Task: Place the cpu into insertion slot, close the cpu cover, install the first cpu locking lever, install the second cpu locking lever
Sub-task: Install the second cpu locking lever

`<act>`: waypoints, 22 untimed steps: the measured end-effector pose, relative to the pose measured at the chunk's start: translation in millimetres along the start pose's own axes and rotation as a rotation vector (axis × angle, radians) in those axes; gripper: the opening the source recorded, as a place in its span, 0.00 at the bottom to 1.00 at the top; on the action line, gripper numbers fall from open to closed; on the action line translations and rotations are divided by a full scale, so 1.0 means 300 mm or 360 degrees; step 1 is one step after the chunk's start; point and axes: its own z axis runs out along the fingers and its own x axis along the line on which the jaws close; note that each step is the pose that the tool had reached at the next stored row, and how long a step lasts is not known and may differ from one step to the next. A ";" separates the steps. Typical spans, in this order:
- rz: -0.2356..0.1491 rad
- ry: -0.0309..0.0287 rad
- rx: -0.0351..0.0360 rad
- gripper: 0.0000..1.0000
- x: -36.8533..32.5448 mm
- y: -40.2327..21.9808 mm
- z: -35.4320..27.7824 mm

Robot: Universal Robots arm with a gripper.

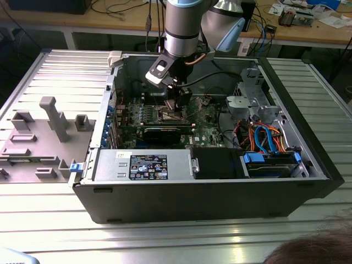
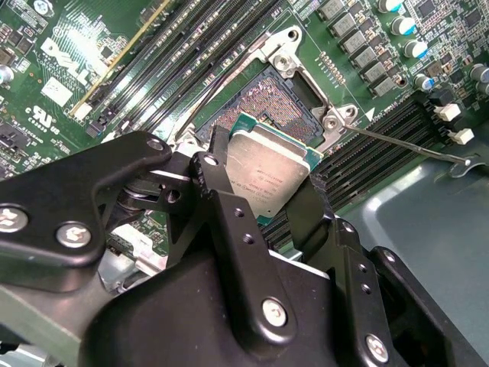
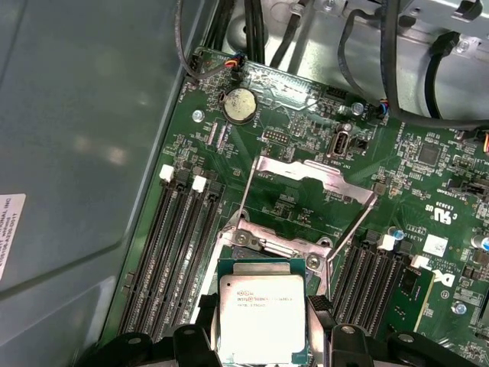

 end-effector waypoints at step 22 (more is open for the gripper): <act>0.0022 0.00001 -0.0001 0.55 0.000 0.000 0.001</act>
